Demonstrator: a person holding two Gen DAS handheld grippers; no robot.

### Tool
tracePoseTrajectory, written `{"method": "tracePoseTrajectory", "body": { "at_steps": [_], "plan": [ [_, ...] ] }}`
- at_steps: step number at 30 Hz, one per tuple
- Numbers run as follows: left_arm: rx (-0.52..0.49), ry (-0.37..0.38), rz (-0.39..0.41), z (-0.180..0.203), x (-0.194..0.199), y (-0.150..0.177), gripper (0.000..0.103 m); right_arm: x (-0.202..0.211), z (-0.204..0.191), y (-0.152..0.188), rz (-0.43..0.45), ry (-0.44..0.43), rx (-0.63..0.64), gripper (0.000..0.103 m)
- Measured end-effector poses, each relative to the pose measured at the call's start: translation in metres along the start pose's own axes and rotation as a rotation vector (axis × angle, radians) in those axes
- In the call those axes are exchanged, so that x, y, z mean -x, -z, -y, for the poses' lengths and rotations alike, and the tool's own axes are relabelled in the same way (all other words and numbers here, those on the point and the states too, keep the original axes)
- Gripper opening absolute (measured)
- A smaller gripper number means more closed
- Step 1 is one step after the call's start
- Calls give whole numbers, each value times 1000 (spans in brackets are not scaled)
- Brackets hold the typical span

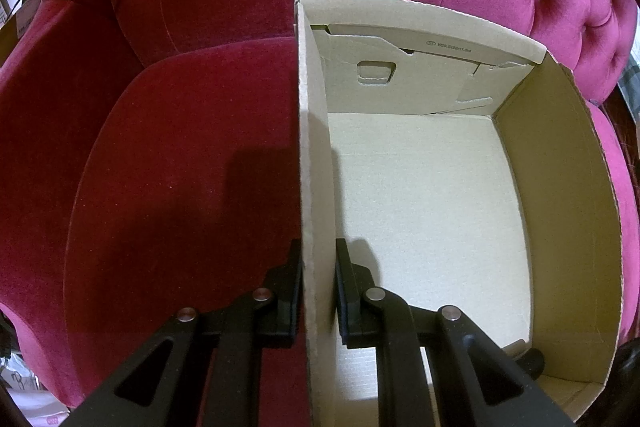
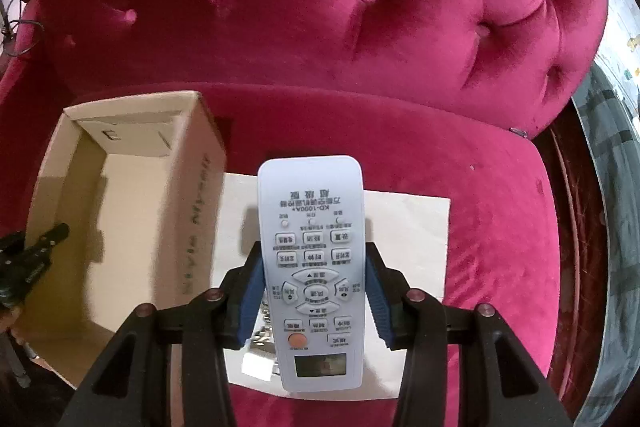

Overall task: Organize rigid objects
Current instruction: 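Lift the white remote and carry it with the right gripper into the box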

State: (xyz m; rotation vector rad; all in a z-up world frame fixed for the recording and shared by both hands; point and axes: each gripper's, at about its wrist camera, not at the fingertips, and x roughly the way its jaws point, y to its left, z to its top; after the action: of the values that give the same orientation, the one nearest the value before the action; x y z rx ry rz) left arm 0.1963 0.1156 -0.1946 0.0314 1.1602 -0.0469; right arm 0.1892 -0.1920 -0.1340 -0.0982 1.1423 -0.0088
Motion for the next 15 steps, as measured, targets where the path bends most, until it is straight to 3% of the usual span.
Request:
{"method": "tracePoseTrajectory", "body": {
  "at_steps": [15],
  "plan": [
    [1, 0, -1, 0, -1, 0, 15, 19, -59, -21, 13, -53, 84, 50]
  ]
}}
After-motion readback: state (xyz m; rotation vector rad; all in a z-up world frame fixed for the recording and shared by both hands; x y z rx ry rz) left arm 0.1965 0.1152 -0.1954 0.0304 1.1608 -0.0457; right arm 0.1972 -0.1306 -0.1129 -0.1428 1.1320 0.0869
